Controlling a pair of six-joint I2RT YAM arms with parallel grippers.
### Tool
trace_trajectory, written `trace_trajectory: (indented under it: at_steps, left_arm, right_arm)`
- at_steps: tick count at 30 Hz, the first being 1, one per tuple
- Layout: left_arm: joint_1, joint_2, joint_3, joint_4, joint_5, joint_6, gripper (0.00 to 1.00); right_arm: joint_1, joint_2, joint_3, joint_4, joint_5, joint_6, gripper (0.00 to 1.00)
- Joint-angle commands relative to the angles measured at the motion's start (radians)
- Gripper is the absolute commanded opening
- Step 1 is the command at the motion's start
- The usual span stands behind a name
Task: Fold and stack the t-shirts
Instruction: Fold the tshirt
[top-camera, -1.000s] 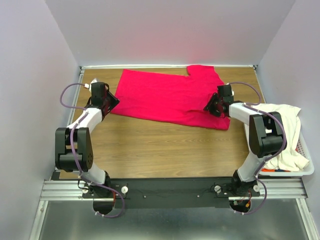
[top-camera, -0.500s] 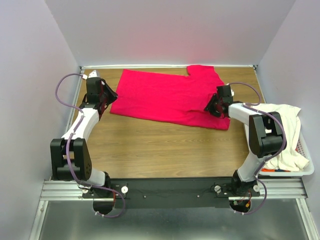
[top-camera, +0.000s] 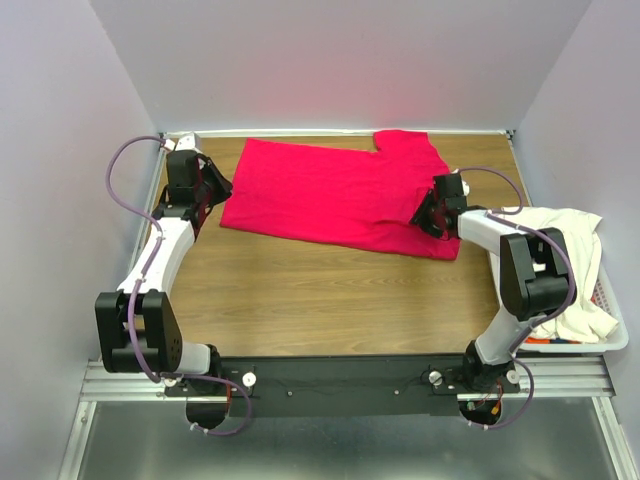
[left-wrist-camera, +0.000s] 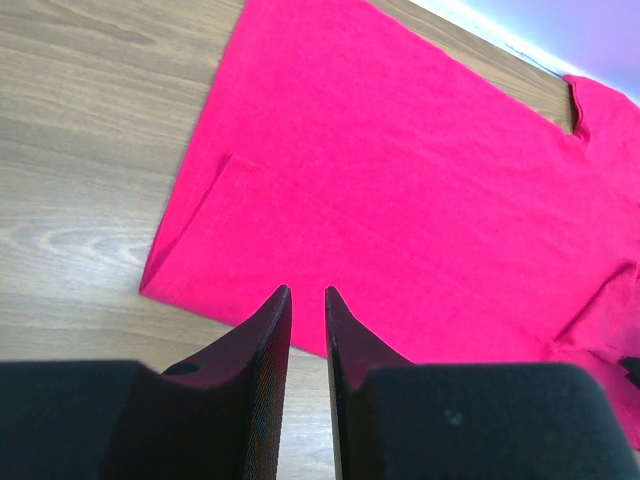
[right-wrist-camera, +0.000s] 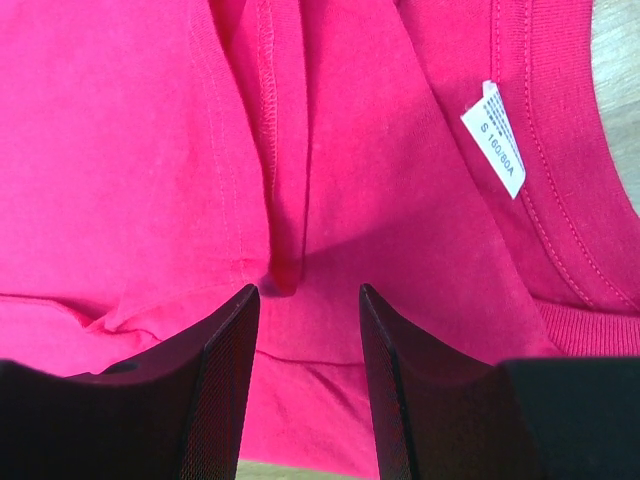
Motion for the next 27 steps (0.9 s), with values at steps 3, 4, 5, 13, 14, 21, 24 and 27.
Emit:
trace_trajectory:
  at_steps: [3, 4, 5, 13, 14, 21, 24, 27]
  left_arm:
    - [-0.001, -0.037, -0.014, 0.010, 0.038, 0.048, 0.28]
    - [-0.001, -0.035, -0.020, 0.012, 0.038, 0.050, 0.28]
    - [-0.001, -0.034, -0.025, 0.018, 0.039, 0.050, 0.28]
    - [-0.001, -0.034, -0.034, 0.030, 0.059, 0.056, 0.28]
    - [-0.001, -0.034, -0.035, 0.030, 0.061, 0.056, 0.28]
    - [-0.001, -0.037, -0.040, 0.032, 0.064, 0.057, 0.28]
    - [-0.001, -0.037, -0.040, 0.035, 0.065, 0.057, 0.28]
    - [-0.001, -0.037, -0.041, 0.033, 0.067, 0.059, 0.28]
  right_arm:
    - [0.012, -0.031, -0.024, 0.010, 0.047, -0.015, 0.52]
    - [0.012, -0.032, -0.027, 0.010, 0.050, -0.015, 0.52]
    - [0.013, -0.037, -0.030, 0.010, 0.050, -0.015, 0.52]
    - [0.019, -0.032, -0.036, 0.013, 0.058, -0.015, 0.52]
    - [0.021, -0.032, -0.033, 0.011, 0.061, -0.015, 0.52]
    - [0.027, -0.021, -0.033, 0.011, 0.066, -0.012, 0.52]
    - [0.026, -0.015, -0.028, 0.011, 0.070, -0.011, 0.52]
    - [0.027, -0.011, -0.024, 0.011, 0.070, -0.012, 0.52]
